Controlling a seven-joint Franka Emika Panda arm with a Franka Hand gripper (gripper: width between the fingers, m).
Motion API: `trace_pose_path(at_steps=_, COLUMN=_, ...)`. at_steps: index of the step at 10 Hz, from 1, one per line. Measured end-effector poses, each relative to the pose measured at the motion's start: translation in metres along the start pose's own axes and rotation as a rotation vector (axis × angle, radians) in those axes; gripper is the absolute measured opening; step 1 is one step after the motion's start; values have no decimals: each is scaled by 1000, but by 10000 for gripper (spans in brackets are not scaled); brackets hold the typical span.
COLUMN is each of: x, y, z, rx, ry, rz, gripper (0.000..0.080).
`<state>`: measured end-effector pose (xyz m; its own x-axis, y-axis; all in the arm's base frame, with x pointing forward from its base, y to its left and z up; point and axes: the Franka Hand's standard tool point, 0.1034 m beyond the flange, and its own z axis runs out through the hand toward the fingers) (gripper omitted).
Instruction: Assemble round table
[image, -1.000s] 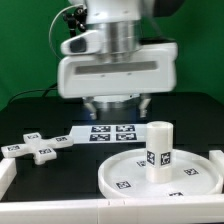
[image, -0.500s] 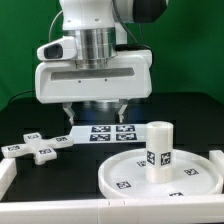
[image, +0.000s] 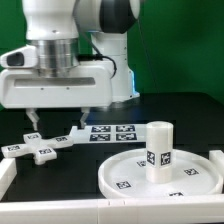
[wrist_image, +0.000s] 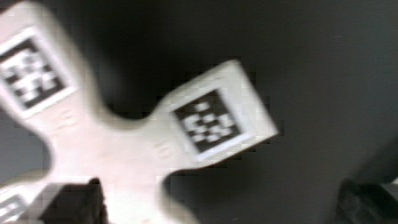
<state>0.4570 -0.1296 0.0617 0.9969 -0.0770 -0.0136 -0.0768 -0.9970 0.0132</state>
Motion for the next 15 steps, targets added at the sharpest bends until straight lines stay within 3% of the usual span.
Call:
trace_pose_path(at_steps=3, x=0, y=2, z=0, rx=1, ry=-2, rz=14, gripper=649)
trace_pose_path(at_steps=6, x=2, y=31, z=1, rx=-19, ry=8, rz=139, gripper=649)
trace_pose_path(at_steps=15, x=7, y=37, z=13, rx=-31, ry=1, rz=89, gripper=649)
